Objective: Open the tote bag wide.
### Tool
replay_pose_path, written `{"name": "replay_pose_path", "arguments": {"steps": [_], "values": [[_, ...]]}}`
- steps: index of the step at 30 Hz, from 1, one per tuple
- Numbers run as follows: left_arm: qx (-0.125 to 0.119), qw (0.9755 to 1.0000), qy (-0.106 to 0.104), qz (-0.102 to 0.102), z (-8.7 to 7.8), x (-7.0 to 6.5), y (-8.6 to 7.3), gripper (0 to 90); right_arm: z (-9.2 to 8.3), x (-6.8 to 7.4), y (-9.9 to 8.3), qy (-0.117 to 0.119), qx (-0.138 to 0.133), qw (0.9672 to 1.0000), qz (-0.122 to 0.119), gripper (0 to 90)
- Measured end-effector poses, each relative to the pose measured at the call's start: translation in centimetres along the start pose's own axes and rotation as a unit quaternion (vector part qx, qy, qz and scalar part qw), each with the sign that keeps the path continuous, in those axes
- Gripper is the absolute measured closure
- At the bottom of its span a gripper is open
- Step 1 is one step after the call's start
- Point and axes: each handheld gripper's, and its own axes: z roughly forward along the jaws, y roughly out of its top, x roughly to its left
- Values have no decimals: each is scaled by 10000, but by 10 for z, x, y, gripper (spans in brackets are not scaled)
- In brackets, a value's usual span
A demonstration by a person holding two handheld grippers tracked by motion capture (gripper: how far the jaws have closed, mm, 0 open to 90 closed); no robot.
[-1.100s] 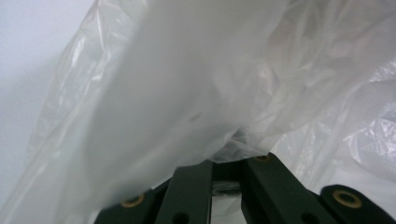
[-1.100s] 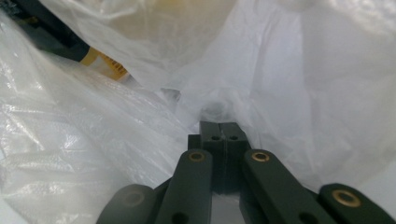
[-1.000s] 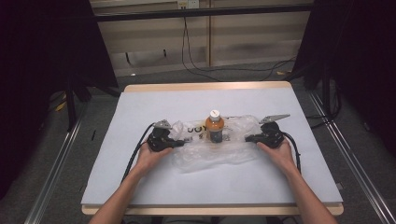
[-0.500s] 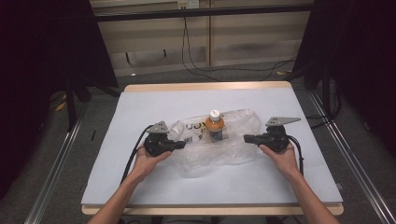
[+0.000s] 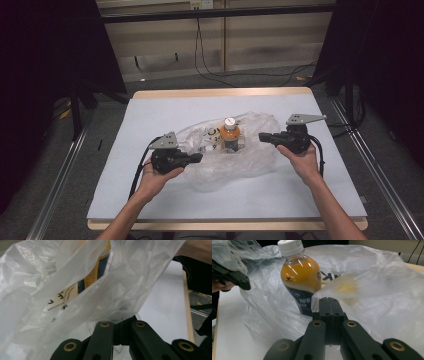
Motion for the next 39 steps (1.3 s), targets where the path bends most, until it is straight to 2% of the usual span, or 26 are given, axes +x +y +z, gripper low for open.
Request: {"name": "replay_pose_path", "arguments": {"steps": [4, 6, 9, 11, 12, 14, 15, 17, 18, 19, 20, 21, 22, 23, 25, 27, 28, 29, 30, 33, 34, 35, 36, 37, 38, 39], "values": [[-171, 9998, -109, -56, -9, -5, -3, 900, 8, 6, 5, 110, -19, 9999, -61, 900], [-223, 9997, -68, -1, -11, -6, -1, 900, 12, 10, 10, 145, -6, 9999, -93, 900], [-110, 9999, 53, 79, -8, -12, 7, 900, 14, 9, 19, 117, 14, 9998, -145, 900], [-81, 9998, 27, 189, -2, -17, 14, 900, 18, 7, 28, 83, 60, 9998, -196, 900], [32, 9996, 88, 253, 2, -20, 19, 900, 20, 6, 32, 92, 86, 9997, -193, 900], [69, 9994, 95, 310, 7, -23, 23, 900, 27, 3, 41, 89, 200, 9995, -248, 900], [238, 9986, 153, 438, 17, -26, 32, 900, 32, 2, 46, 110, 286, 9991, -278, 900], [462, 9976, 125, 504, 28, -26, 40, 900, 39, 1, 53, 98, 436, 9983, -385, 900], [560, 9965, 244, 565, 33, -27, 44, 900, 43, 0, 57, 119, 524, 9978, -395, 900], [668, 9957, 224, 604, 39, -26, 48, 900, 48, -1, 61, 118, 648, 9969, -426, 900], [882, 9941, 213, 598, 45, -23, 52, 900, 53, -3, 64, 92, 775, 9959, -466, 900], [882, 9941, 213, 598, 45, -23, 52, 900, 58, -6, 66, 112, 906, 9948, -446, 900], [1094, 9914, 365, 615, 60, -17, 56, 900, 64, -9, 68, 177, 1081, 9929, -461, 900], [1099, 9917, 392, 534, 65, -15, 56, 900, 69, -11, 69, 147, 1218, 9912, -501, 900], [1265, 9886, 564, 593, 76, -8, 56, 900, 78, -15, 67, 227, 1395, 9888, -475, 900], [1400, 9866, 668, 505, 87, -2, 53, 900, 86, -20, 62, 260, 1625, 9856, -389, 900], [1580, 9834, 716, 526, 92, 2, 52, 900, 91, -22, 58, 203, 1820, 9821, -443, 900], [1768, 9803, 705, 529, 98, 5, 50, 900, 96, -25, 55, 157, 2041, 9775, -507, 900], [1814, 9798, 676, 507, 102, 8, 47, 900, 100, -28, 51, 214, 2192, 9743, -468, 900], [2030, 9758, 585, 555, 111, 8, 39, 900, 111, -34, 42, 266, 2482, 9677, -360, 900], [2063, 9756, 553, 518, 114, 6, 37, 900, 115, -35, 40, 251, 2579, 9653, -325, 900], [2152, 9735, 514, 575, 115, 5, 35, 900, 119, -38, 37, 292, 2688, 9623, -313, 900], [2190, 9730, 449, 576, 117, 3, 33, 900, 122, -40, 35, 302, 2767, 9601, -287, 900], [2298, 9704, 390, 636, 119, 1, 31, 900, 124, -42, 34, 330, 2841, 9579, -253, 900], [2335, 9692, 360, 702, 120, 0, 29, 900, 128, -43, 32, 333, 2945, 9549, -204, 900], [2335, 9692, 360, 702, 120, 0, 29, 900, 128, -43, 32, 333, 2945, 9549, -204, 900]]}}
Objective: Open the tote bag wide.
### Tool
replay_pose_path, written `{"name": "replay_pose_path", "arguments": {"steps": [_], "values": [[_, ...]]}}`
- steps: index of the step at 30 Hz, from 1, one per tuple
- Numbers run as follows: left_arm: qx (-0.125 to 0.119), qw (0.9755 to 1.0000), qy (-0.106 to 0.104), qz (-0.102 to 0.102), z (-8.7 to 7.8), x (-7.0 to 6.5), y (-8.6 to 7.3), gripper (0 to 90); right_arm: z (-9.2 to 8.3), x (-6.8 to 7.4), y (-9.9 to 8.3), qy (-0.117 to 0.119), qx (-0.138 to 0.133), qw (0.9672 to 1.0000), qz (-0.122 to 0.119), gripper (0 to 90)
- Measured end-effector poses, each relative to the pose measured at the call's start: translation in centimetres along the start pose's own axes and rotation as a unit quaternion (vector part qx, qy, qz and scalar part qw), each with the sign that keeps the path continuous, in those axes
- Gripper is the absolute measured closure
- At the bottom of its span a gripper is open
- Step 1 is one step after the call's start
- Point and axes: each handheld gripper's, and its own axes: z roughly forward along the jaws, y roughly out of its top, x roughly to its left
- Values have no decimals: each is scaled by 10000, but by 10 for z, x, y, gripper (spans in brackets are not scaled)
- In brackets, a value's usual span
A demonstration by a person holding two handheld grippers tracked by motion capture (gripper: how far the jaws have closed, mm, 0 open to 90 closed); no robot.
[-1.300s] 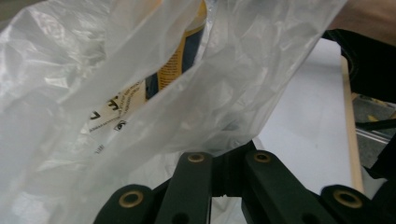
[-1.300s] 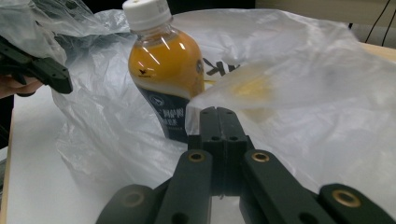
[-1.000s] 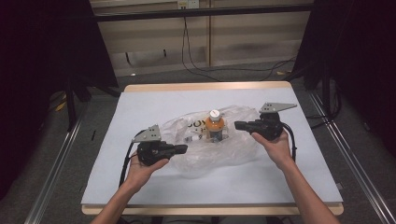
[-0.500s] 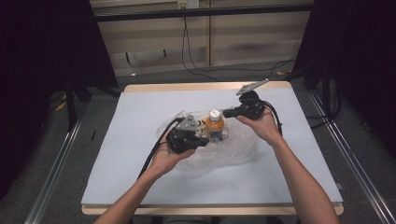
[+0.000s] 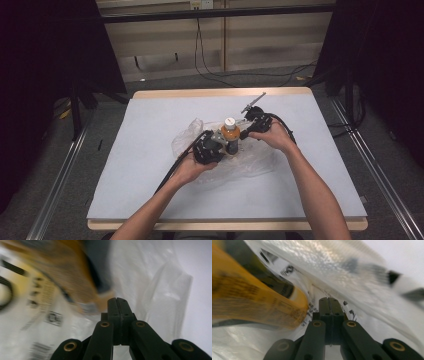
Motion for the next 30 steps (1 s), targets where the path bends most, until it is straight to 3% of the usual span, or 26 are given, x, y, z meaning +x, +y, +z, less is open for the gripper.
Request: {"name": "replay_pose_path", "arguments": {"steps": [2, 4, 6, 7, 8, 9, 14, 16, 20, 21, 24, 25, 26, 28, 30], "values": [[158, 9997, -162, 84, 5, -7, -3, 900, 7, -1, 3, 30, 214, 9998, -17, 900], [294, 9992, -184, 192, 7, -13, -4, 900, 10, -1, 8, 62, 307, 9995, 11, 900], [357, 9986, -326, 227, 10, -20, -7, 900, 15, -1, 15, 126, 441, 9989, 47, 900], [326, 9987, -284, 258, 10, -23, -8, 900, 18, -1, 17, 98, 515, 9986, 60, 900], [341, 9985, -341, 255, 9, -26, -9, 900, 21, -3, 19, 22, 640, 9979, -42, 900], [339, 9980, -477, 235, 8, -29, -10, 900, 24, -3, 22, -41, 655, 9978, 41, 900], [282, 9968, -593, 451, 2, -50, -19, 900, 33, -13, 38, -180, 554, 9977, 345, 900], [237, 9966, -660, 426, 1, -54, -22, 900, 34, -15, 40, -242, 538, 9976, 369, 900], [161, 9949, -797, 599, -4, -70, -29, 900, 35, -30, 48, -643, 418, 9954, 572, 900], [184, 9949, -758, 646, -5, -74, -30, 900, 35, -31, 49, -803, 363, 9940, 651, 900], [269, 9922, -966, 747, -8, -79, -31, 900, 33, -37, 48, -1176, 296, 9898, 754, 900], [204, 9934, -853, 742, -8, -84, -32, 900, 32, -37, 48, -1309, 327, 9873, 842, 900], [204, 9934, -853, 742, -8, -84, -32, 900, 32, -37, 48, -1309, 327, 9873, 842, 900], [204, 9930, -880, 767, -8, -85, -32, 900, 31, -41, 47, -1566, 297, 9827, 938, 900], [155, 9933, -908, 703, -7, -81, -32, 900, 30, -43, 44, -1532, 159, 9825, 1045, 900]]}}
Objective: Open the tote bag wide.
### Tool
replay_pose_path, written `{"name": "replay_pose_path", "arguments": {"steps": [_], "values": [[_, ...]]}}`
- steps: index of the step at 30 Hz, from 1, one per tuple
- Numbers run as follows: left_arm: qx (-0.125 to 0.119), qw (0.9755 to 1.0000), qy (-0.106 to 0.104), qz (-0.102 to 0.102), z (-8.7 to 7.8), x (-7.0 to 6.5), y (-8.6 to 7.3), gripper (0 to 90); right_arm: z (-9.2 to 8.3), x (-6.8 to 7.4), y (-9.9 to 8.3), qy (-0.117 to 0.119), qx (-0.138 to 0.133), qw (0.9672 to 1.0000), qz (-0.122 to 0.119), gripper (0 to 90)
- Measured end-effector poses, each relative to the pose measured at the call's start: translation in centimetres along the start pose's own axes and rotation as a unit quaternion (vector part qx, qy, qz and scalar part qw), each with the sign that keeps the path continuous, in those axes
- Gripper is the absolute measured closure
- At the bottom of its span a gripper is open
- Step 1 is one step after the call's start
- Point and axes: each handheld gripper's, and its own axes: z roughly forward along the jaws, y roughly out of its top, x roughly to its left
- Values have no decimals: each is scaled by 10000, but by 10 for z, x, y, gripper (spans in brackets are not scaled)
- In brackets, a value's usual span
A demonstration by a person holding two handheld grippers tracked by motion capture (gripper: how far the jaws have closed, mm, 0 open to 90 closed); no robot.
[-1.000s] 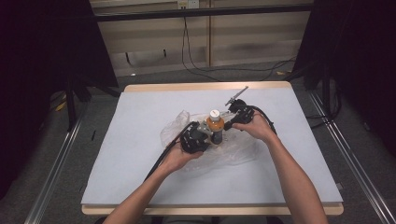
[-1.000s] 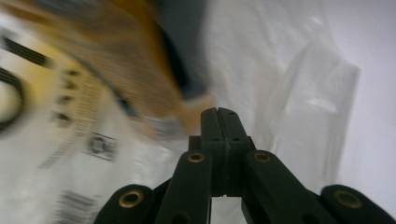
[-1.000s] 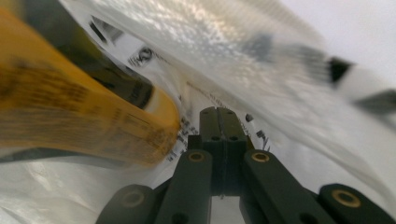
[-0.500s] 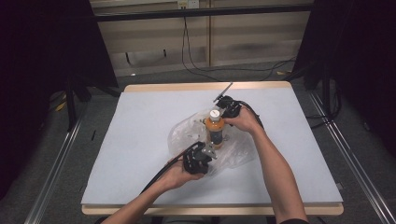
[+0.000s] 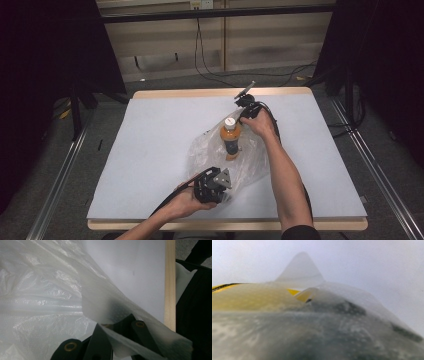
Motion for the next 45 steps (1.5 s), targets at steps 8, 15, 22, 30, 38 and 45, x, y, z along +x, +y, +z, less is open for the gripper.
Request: {"name": "replay_pose_path", "arguments": {"steps": [8, 15, 22, 30, 38, 45], "values": [[-786, 9962, 51, -362, -27, 26, 11, 900, -26, 15, -14, 920, -396, 9938, -474, 900], [-1155, 9916, 267, -523, -61, 41, 18, 900, -64, 20, -32, 1075, -834, 9889, -592, 900], [-996, 9916, 501, -653, -69, 63, 19, 900, -88, 28, -59, 1287, -1010, 9812, -1025, 900], [-398, 9882, 831, -1227, -41, 99, -10, 900, -70, 35, -94, 1240, -484, 9846, -1137, 900], [-225, 9833, 910, -1561, -33, 114, -38, 900, -57, 20, -125, 1163, -305, 9885, -916, 900], [-246, 9825, 864, -1635, -37, 115, -51, 900, -65, 15, -141, 1169, -402, 9883, -891, 900]]}}
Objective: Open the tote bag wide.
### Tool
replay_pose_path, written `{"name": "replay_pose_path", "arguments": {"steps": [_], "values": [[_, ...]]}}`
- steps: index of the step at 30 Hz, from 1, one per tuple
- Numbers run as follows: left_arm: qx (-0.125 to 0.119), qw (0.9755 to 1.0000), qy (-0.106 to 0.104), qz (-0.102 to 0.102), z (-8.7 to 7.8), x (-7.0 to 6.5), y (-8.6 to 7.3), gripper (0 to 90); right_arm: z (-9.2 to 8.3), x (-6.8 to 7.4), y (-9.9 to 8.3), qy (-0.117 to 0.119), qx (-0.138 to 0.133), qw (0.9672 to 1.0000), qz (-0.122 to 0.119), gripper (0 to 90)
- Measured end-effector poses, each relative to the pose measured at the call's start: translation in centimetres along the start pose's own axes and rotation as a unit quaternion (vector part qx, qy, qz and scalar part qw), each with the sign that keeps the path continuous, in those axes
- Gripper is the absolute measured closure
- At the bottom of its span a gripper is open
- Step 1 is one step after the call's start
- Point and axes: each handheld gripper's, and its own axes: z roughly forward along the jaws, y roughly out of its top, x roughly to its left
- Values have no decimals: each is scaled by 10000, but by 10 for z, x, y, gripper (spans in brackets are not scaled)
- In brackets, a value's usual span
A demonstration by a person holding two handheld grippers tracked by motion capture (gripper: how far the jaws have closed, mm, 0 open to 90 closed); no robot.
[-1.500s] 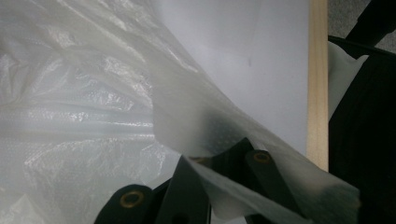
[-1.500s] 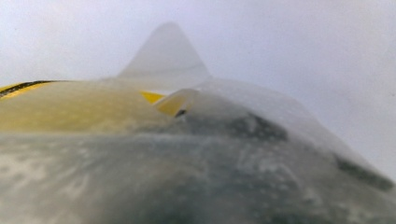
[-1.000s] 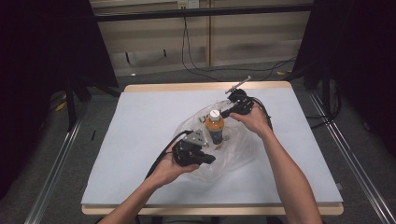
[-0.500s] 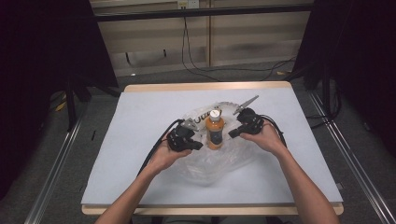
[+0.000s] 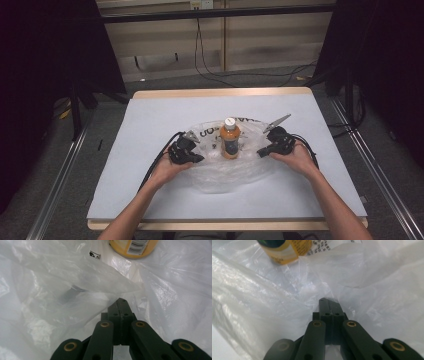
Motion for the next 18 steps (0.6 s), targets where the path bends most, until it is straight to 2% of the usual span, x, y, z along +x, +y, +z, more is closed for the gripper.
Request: {"name": "replay_pose_path", "arguments": {"steps": [1, 2, 3, 4, 6, 7, 9, 10, 11, 16, 17, 18], "values": [[-44, 10000, 49, -70, 0, -2, -1, 900, -2, 0, -2, 2, 16, 10000, -1, 900], [-30, 10000, 66, -40, 0, -3, -2, 900, -3, 0, -4, 11, 40, 10000, 4, 900], [56, 9999, 118, 102, -2, -4, -2, 900, -5, 0, -7, -2, 29, 10000, -5, 900], [70, 9998, 134, 142, -2, -4, -2, 900, -7, -1, -10, 0, 27, 10000, 0, 900], [-94, 9999, 136, -18, -1, -6, -4, 900, -10, -1, -15, -3, -12, 10000, 17, 900], [18, 9998, 154, 140, -2, -4, -4, 900, -11, -1, -18, -9, -43, 10000, 26, 900], [-10, 9998, 152, 118, -2, -4, -4, 900, -13, -1, -22, -34, -118, 9999, 25, 900], [-2, 9998, 158, 157, -2, -5, -4, 900, -13, 0, -22, -70, -132, 9999, 17, 900], [-85, 9998, 162, 88, -1, -6, -4, 900, -12, 1, -22, -69, -153, 9999, 17, 900], [-79, 9996, 156, 228, 3, -5, 1, 900, -1, 2, -11, -75, -379, 9993, -6, 900], [-251, 9995, 190, 42, 6, -7, 1, 900, 0, 3, -10, -97, -394, 9992, 38, 900], [-131, 9995, 181, 220, 5, -4, 2, 900, 2, 3, -9, -105, -431, 9990, 27, 900]]}}
